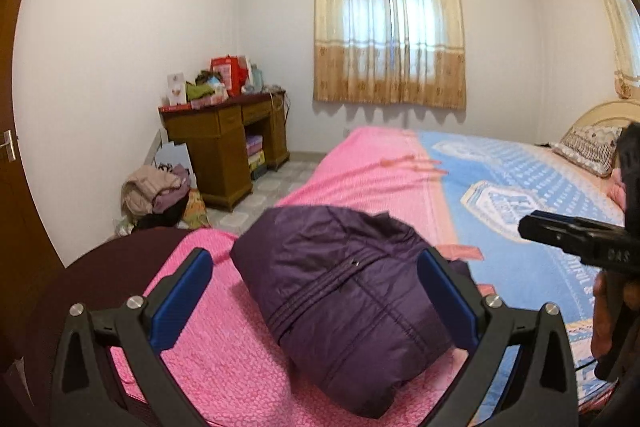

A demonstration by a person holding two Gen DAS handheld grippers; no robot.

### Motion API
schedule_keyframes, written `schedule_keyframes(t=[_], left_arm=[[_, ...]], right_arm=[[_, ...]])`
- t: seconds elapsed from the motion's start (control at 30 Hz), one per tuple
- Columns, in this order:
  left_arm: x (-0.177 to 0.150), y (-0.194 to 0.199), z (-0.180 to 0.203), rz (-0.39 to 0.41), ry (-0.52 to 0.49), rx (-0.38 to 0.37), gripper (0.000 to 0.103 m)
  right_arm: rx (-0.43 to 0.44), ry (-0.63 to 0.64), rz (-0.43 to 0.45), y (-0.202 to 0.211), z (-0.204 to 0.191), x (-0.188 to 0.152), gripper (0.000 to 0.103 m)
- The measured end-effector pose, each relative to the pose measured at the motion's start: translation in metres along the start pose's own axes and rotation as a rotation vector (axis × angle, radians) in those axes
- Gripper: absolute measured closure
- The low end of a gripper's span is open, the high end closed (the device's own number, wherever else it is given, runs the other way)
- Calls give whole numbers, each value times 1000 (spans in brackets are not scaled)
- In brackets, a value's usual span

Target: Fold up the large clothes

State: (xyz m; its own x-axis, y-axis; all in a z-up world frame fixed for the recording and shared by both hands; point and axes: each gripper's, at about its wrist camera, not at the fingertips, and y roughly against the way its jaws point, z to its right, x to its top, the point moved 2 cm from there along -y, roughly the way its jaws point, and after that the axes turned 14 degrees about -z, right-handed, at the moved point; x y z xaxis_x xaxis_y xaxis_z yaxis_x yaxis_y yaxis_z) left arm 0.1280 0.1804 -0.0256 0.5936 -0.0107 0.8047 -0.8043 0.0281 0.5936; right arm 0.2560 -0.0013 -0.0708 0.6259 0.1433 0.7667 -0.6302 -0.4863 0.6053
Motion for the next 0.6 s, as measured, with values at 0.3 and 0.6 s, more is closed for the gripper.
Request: schedule_keyframes(t=[0.3,0.6], left_arm=[[3,5,3,29,-4,-12,0],[1,6,0,33,12,-6,0]], right_arm=[[-61,83,84,31,-23,0,29],[-59,80,88,34,-26,-4,29]])
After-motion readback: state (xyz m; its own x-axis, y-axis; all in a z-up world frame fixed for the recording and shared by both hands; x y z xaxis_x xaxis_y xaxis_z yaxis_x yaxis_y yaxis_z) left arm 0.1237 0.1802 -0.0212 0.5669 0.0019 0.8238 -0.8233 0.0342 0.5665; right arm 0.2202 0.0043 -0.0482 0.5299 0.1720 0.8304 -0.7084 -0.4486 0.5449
